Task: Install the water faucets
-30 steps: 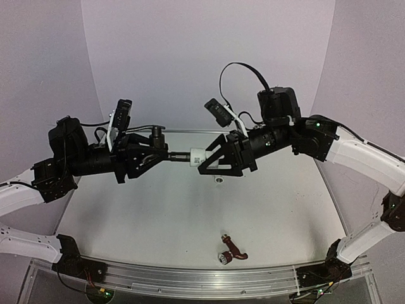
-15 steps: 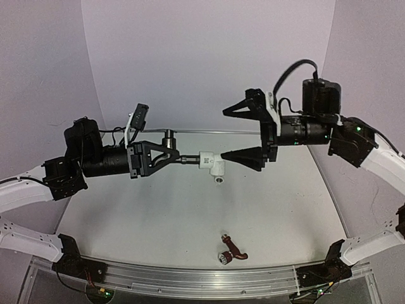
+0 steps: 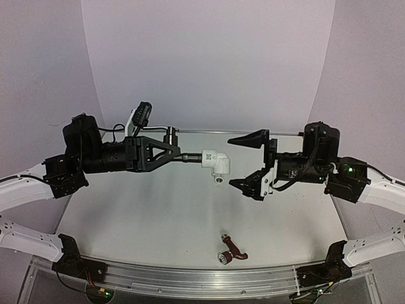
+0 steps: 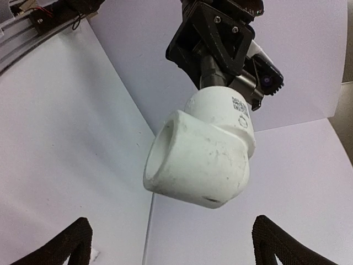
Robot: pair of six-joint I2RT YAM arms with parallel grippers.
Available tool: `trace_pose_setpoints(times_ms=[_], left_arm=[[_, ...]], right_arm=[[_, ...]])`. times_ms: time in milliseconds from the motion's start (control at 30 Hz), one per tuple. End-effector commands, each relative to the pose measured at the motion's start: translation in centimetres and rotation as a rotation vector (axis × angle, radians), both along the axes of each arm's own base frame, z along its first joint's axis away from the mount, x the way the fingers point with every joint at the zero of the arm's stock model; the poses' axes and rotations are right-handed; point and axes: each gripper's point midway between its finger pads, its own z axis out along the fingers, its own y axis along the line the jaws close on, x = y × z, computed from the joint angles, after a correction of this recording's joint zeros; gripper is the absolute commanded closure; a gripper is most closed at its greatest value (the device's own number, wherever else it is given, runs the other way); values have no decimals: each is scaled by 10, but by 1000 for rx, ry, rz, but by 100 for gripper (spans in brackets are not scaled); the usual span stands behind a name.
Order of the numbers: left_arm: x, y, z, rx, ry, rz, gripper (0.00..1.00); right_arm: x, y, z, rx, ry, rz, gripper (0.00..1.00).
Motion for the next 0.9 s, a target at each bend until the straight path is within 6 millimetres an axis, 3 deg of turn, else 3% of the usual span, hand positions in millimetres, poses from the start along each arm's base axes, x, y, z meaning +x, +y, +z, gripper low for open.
trace_pose_setpoints(times_ms=[0,267,867], left_arm=[[-14,7,61,-172,-35,-62,100],[-8,0,53,-163,8,-58,100],[9,-6,33,-84,22,21,100]], right_arm=[[-3,4,56,178,-252,-20,3],[-18,16,61,199,-367,35,7],[-45,23,66,194,-326,137,12]])
